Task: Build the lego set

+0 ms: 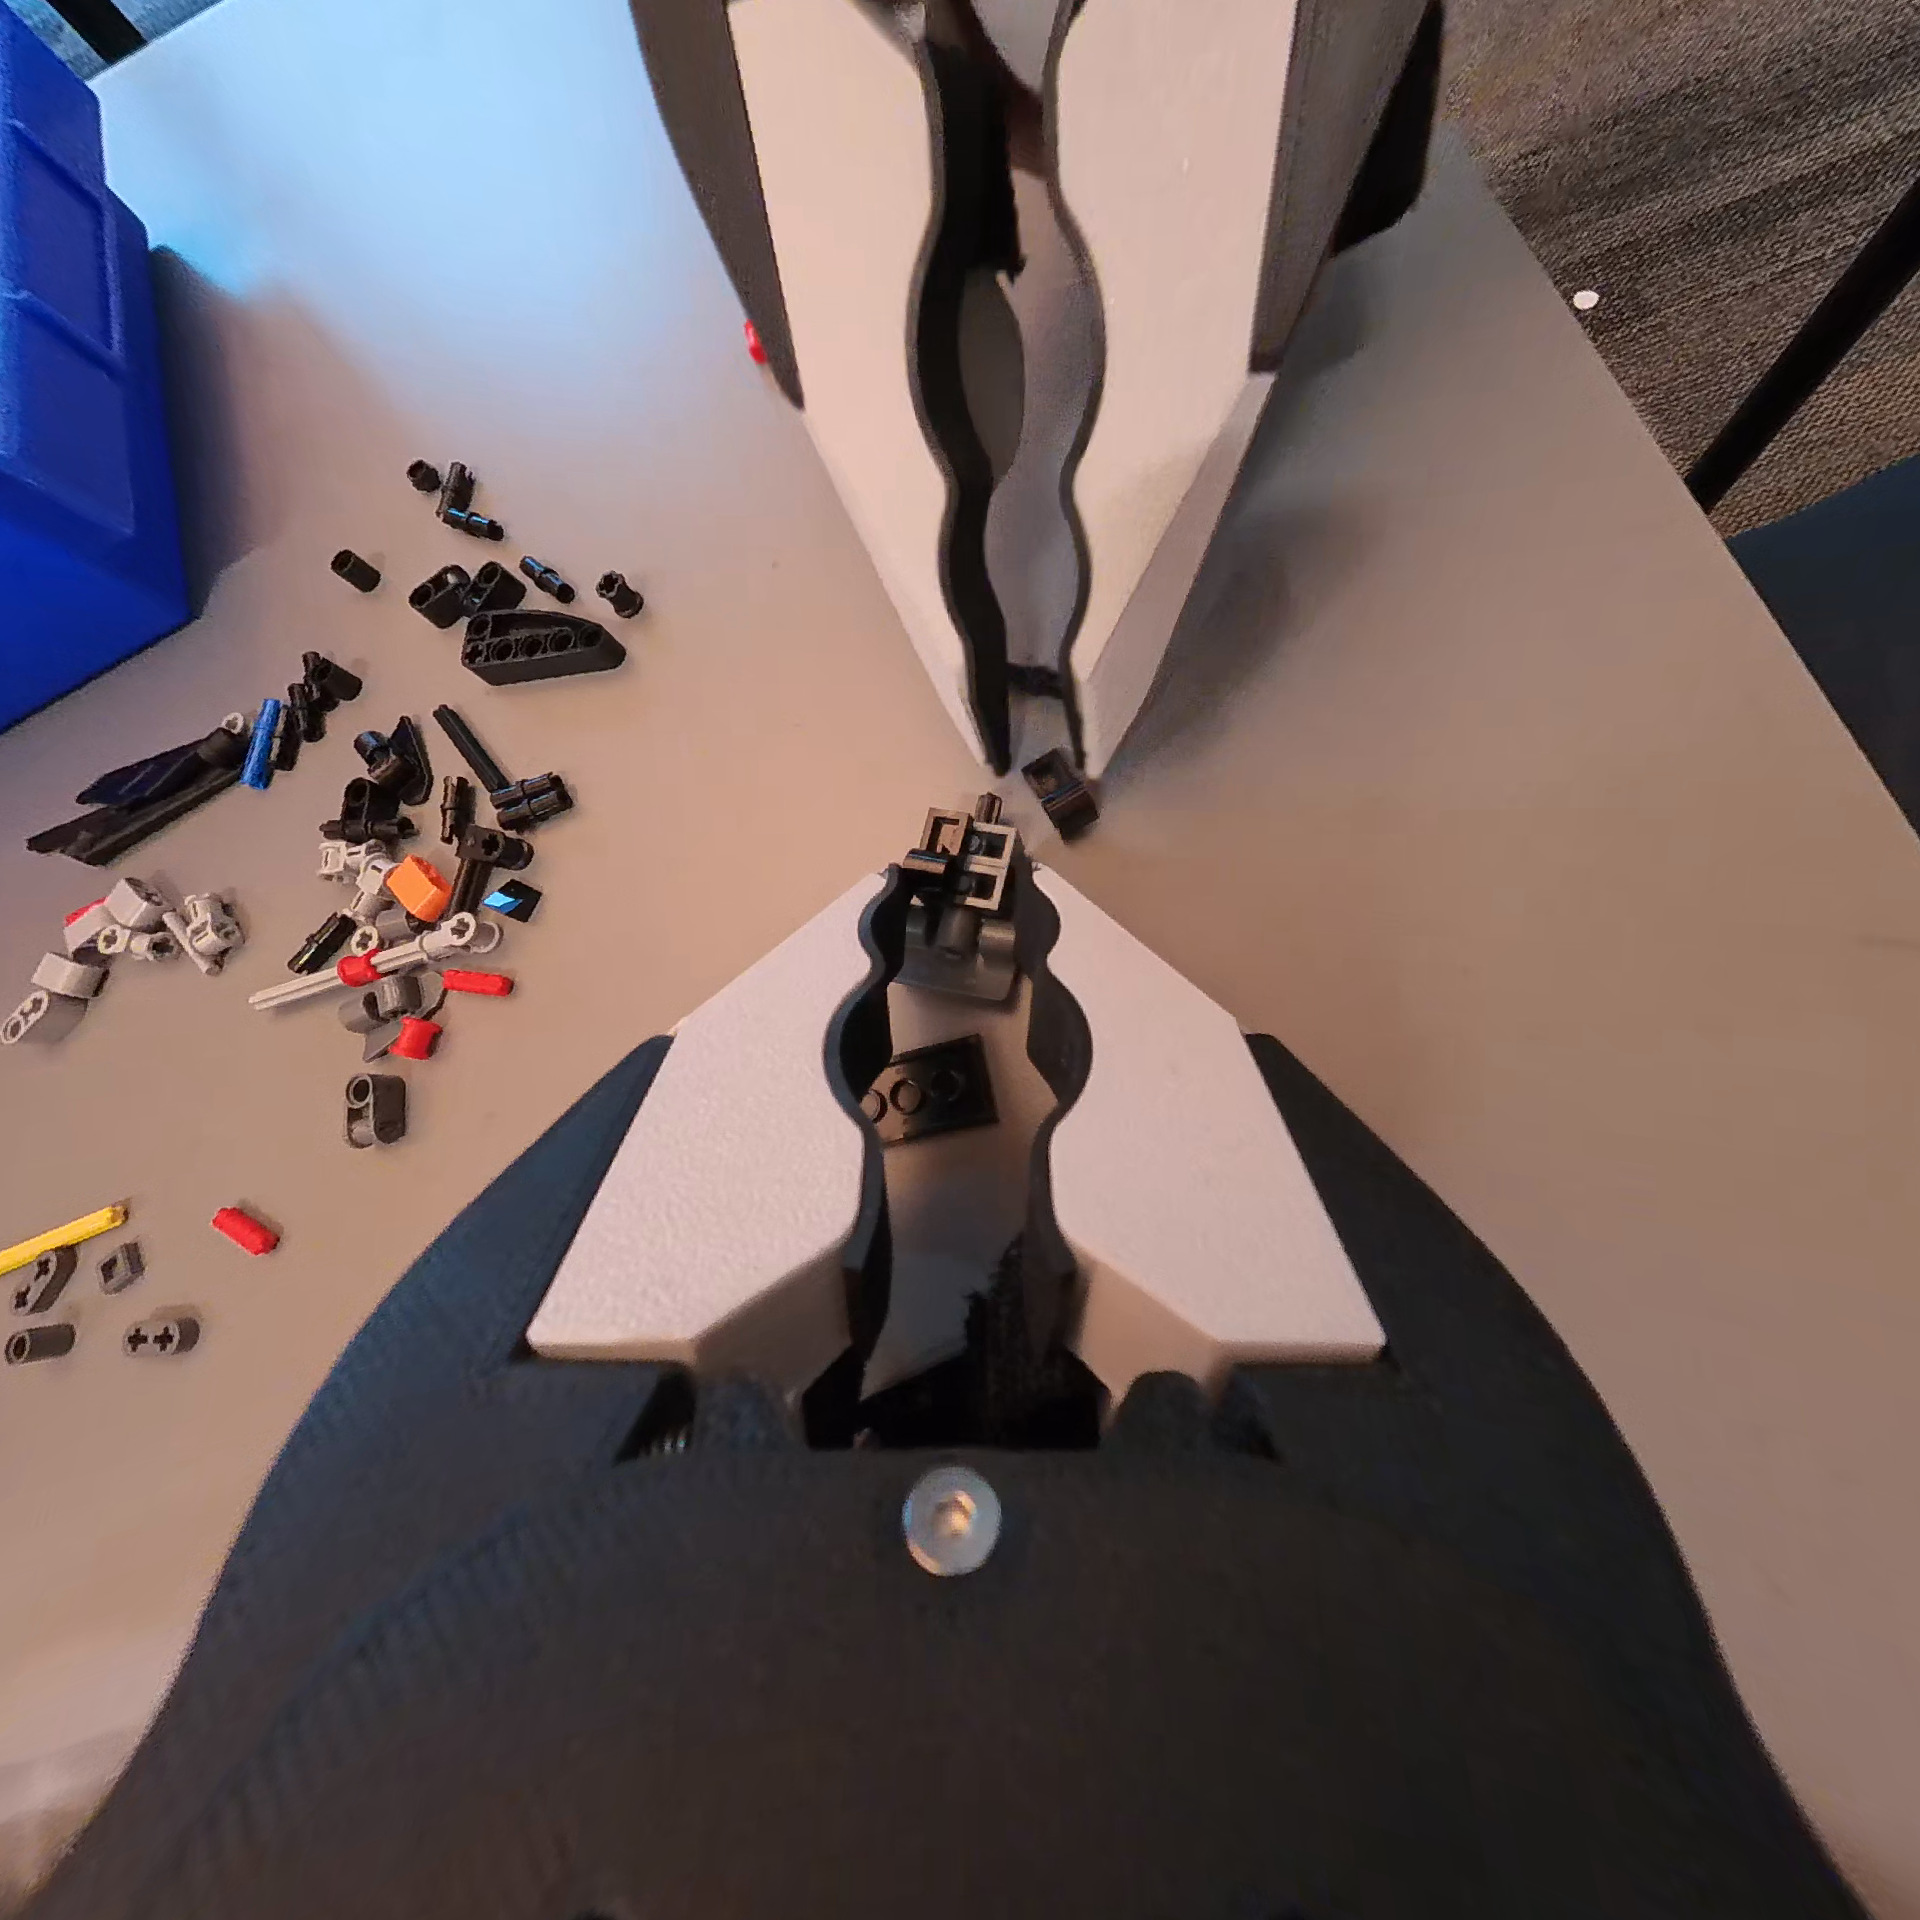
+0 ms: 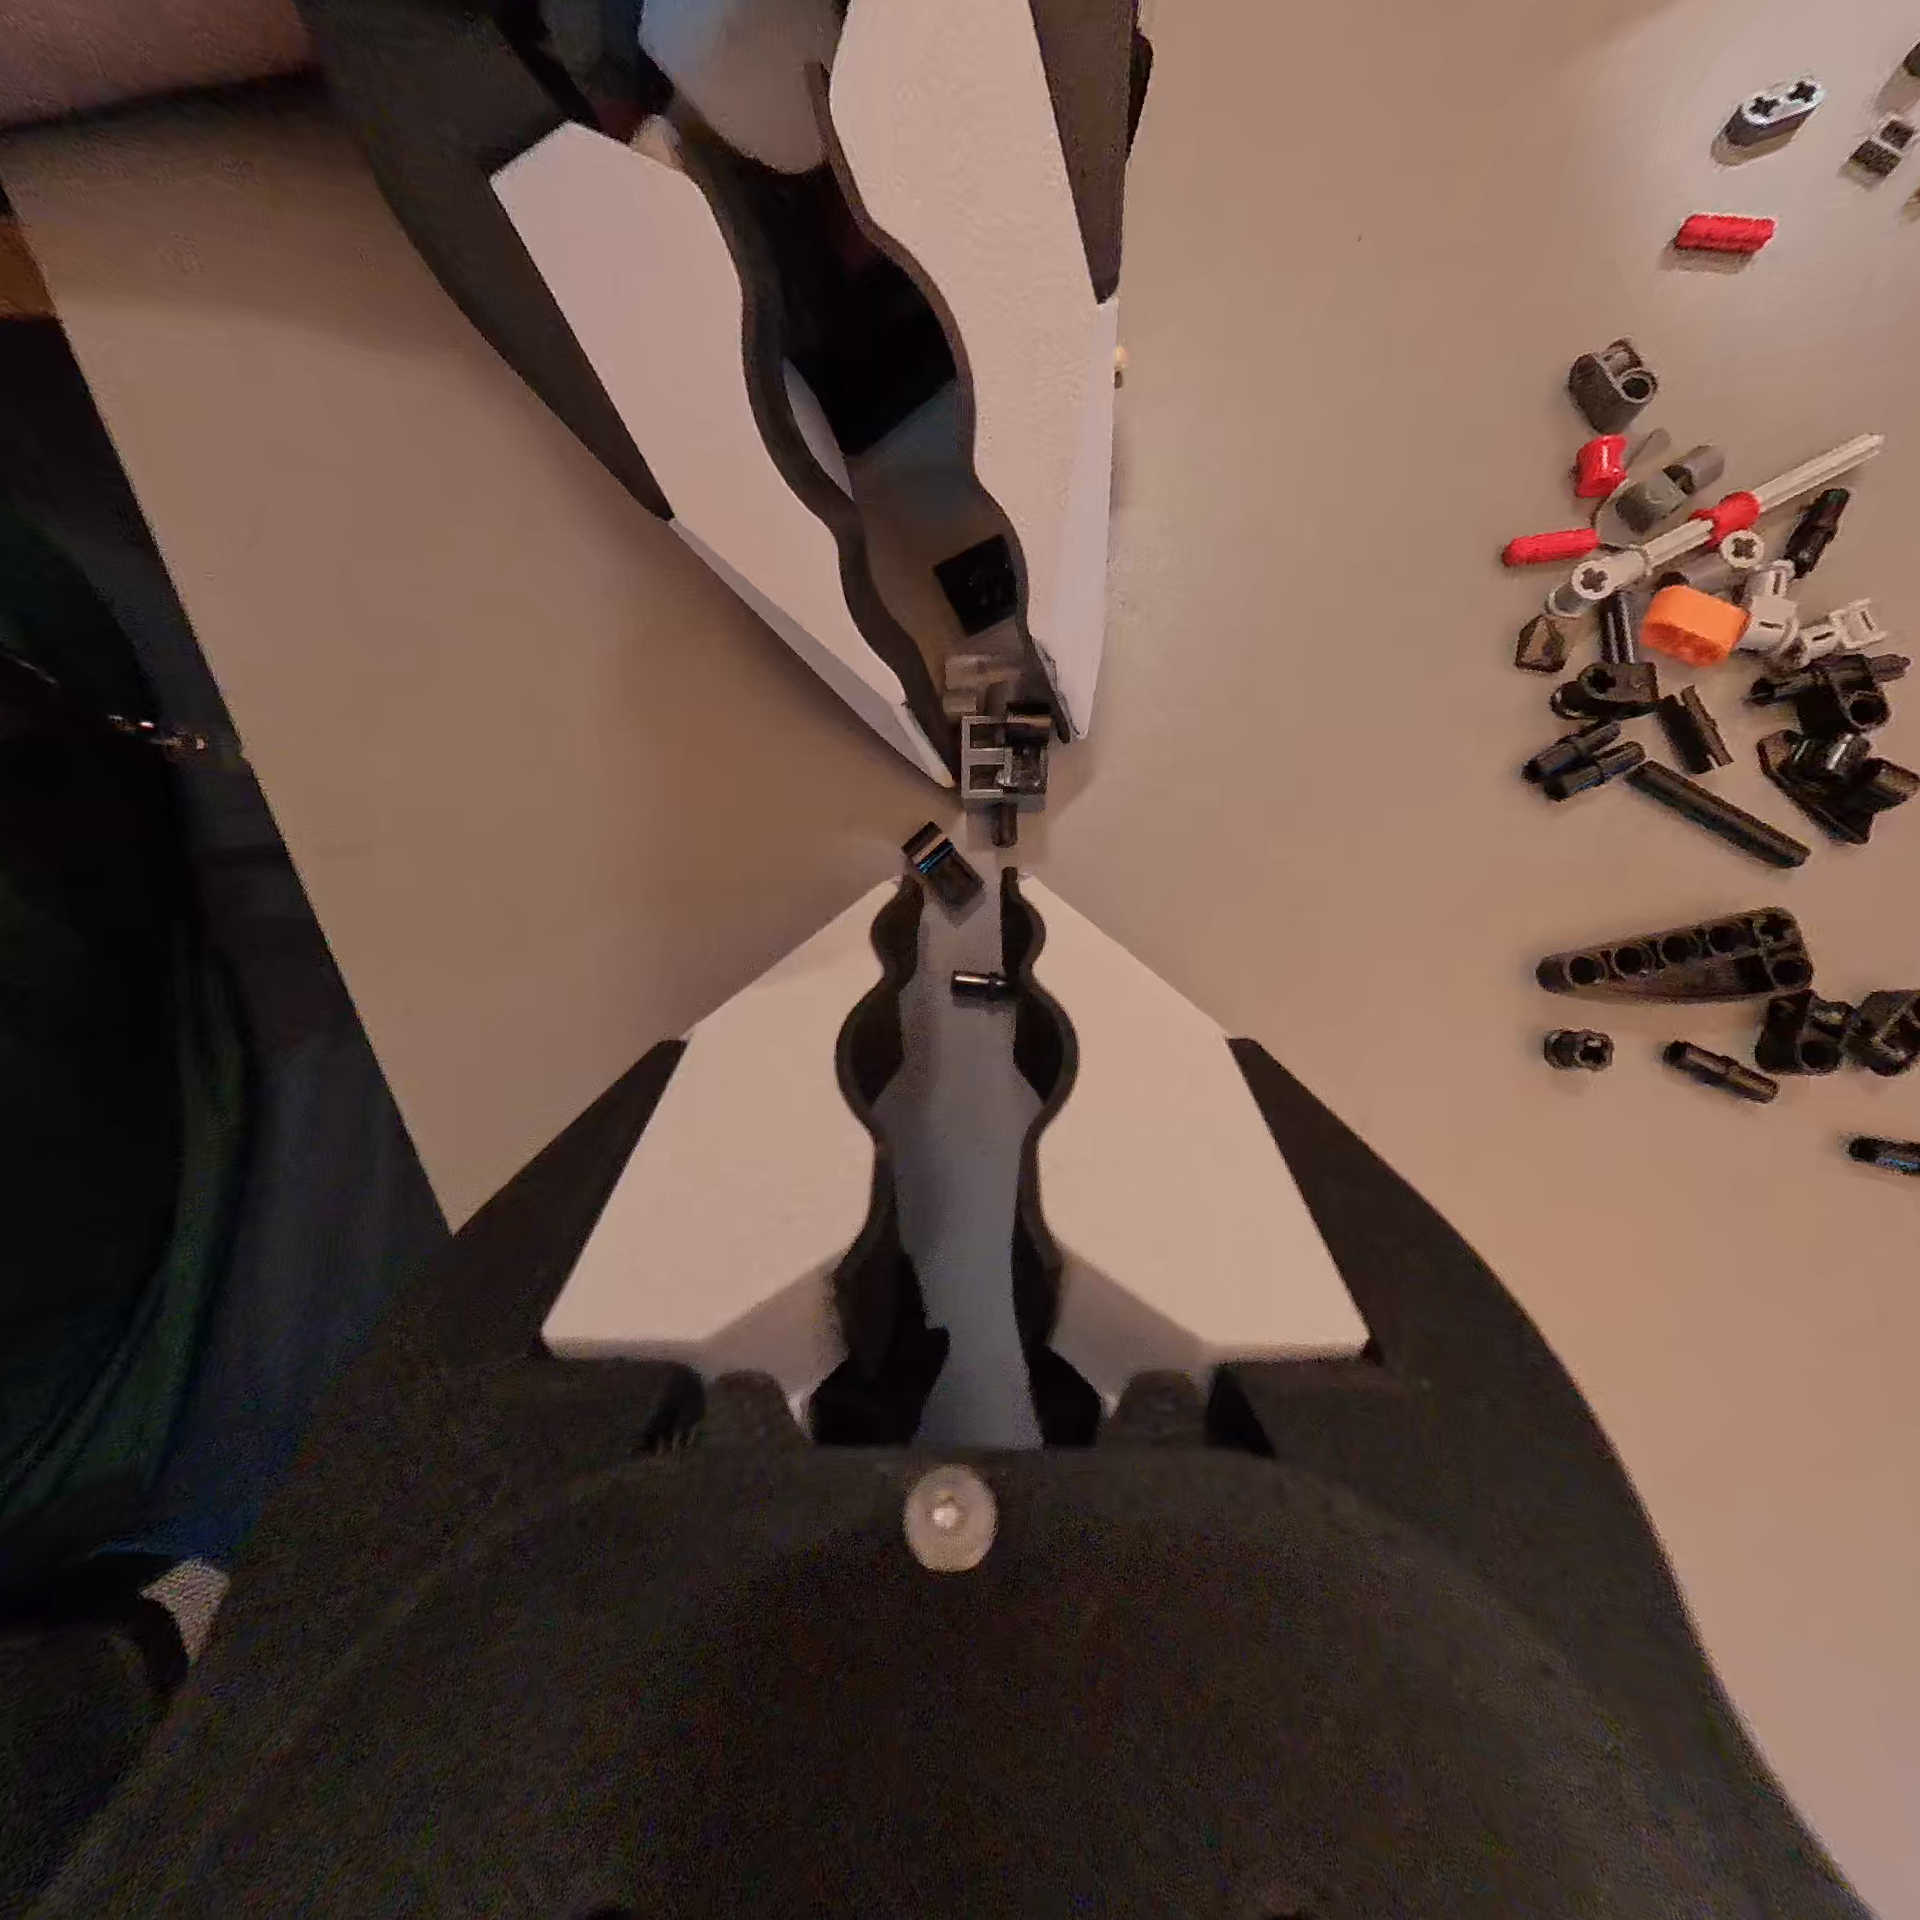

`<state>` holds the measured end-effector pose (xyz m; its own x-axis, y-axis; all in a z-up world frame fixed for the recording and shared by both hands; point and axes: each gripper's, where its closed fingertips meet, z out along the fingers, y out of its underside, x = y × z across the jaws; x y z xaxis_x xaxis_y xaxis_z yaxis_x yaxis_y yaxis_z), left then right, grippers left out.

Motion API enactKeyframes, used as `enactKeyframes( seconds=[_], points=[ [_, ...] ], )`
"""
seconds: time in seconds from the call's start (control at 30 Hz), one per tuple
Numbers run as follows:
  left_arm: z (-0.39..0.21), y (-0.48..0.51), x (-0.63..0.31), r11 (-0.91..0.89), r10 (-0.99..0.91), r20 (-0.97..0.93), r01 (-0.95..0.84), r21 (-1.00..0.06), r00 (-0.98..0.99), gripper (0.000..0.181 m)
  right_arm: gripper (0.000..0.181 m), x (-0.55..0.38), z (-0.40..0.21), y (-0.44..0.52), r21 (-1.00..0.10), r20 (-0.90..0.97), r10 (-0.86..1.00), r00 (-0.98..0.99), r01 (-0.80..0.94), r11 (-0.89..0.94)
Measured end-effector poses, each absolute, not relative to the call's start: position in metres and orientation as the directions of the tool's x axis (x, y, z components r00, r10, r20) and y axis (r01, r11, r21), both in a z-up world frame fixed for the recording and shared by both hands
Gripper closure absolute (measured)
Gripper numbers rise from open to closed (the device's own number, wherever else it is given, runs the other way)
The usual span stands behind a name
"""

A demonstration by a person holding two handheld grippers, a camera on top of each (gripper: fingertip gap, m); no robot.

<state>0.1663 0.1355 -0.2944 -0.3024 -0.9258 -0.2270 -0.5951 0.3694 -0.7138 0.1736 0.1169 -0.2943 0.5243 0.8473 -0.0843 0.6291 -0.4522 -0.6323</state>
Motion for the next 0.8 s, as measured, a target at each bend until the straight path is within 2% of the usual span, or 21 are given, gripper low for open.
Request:
enactKeyframes(
  seconds=[0.23, 0.4, 0.8],
  points=[
    [-0.294, 0.136, 0.165, 0.363, -0.928, -0.221, -0.6, -0.713, -0.3, 0.163, 0.174, 0.168, -0.296, 0.117, -0.636, -0.091, 0.849, 0.521, 0.625, -0.452],
    [-0.294, 0.136, 0.165, 0.359, -0.929, -0.215, -0.602, -0.713, -0.3, 0.163, 0.175, 0.166, -0.277, 0.123, -0.692, -0.079, 0.807, 0.585, 0.55, -0.466],
    [-0.294, 0.137, 0.164, 0.35, -0.934, -0.212, -0.609, -0.711, -0.289, 0.164, 0.175, 0.161, -0.284, 0.133, -0.667, 0.008, 0.759, 0.651, 0.569, -0.481]
  ],
)
